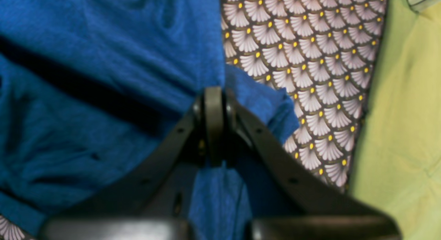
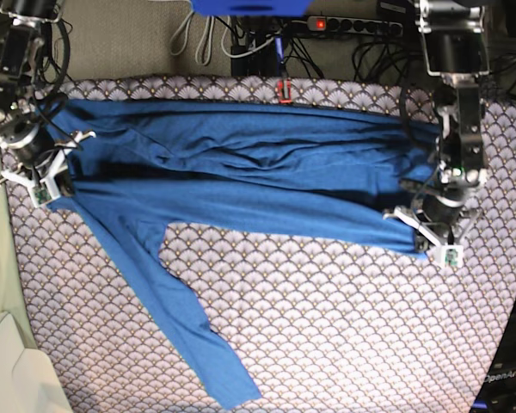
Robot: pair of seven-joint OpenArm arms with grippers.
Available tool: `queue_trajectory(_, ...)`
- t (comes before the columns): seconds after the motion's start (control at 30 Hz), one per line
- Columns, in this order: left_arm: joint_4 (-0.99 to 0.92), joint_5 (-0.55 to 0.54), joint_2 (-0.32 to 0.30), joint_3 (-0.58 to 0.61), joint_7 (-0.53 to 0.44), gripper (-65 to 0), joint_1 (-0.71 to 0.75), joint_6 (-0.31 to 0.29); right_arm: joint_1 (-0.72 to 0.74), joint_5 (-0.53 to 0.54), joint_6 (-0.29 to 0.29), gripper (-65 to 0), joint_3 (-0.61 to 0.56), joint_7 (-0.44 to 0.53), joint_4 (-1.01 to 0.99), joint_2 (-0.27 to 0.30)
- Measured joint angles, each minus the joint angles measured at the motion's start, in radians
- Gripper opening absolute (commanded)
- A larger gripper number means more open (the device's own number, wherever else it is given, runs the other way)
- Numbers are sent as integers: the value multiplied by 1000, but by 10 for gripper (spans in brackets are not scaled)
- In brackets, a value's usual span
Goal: Fold the T-shirt properly
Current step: 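Lift both held corners and fold them toward the collar edge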
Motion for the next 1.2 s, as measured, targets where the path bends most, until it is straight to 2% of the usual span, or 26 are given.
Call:
queue_trajectory(0.17, 76, 1, -8, 0, 68, -646, 48, 2, -68, 5, 2, -650, -1, 5, 40, 11)
queue_trajectory(0.33, 111, -3, -6, -32, 134, -646, 93, -11, -74, 5, 1, -650, 0, 4, 43, 19)
queue_trajectory(0.5, 110, 5, -7, -140, 207, -647, 85, -170, -98, 5, 2, -650, 0, 2, 48, 32)
queue_trajectory(0.57, 109, 11, -8, -161, 235, -647, 87, -203, -104, 5, 2, -650, 0, 3, 47, 33)
queue_trajectory(0.67, 109, 11, -7, -163, 245, -647, 88, -222, -109, 5, 1, -650, -1, 11, 48, 37)
queue_trajectory(0.83, 107, 7, -30, -165, 244, -647, 87, -221, -142, 5, 2, -650, -1, 7, 48, 50)
queue_trajectory(1.2, 103, 11, -27, -160, 245, -645, 109, -219, -160, 5, 1, -650, -5, 11, 46, 44)
